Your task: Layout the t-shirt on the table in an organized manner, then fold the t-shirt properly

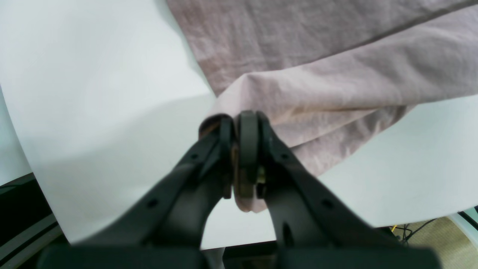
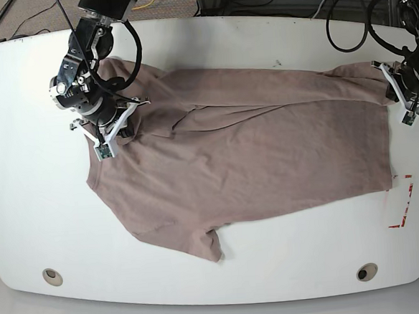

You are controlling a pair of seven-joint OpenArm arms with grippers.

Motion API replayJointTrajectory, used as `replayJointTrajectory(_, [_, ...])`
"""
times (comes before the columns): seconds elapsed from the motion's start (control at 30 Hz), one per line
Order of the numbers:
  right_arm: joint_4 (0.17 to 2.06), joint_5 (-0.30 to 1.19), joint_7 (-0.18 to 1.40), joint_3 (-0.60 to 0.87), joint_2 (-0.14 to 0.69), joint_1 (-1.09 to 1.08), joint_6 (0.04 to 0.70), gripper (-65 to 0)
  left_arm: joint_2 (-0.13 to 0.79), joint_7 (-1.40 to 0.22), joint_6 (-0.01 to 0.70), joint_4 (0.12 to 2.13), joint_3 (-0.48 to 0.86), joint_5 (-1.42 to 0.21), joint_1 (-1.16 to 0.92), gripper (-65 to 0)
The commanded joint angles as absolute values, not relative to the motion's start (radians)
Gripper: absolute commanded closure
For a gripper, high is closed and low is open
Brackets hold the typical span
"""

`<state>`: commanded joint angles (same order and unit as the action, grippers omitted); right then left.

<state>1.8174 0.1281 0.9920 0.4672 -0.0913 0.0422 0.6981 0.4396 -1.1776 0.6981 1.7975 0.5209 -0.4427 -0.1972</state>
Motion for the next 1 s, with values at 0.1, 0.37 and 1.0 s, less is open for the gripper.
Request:
replayJointTrajectory(0.1, [1.817,0.128,0.990,0.467,-0.091,0.042,0.698,0.0,0.440,-1.178,0.698,1.797,0.519,-0.443,-0.197,-0.4])
replayJointTrajectory(0.37, [1.900,0.122,0.993,0.467,-0.091,0.048,0.698,0.0,0.438,-1.178,0.698,1.797,0.519,-0.443,-0.197,-0.4])
replayJointTrajectory(1.0, [1.787,0.127,0.941,0.475,-0.058,0.045,0.698,-31.1,0.438,-1.178,0.698,1.797,0.492,-0.446,-0.197,-0.4])
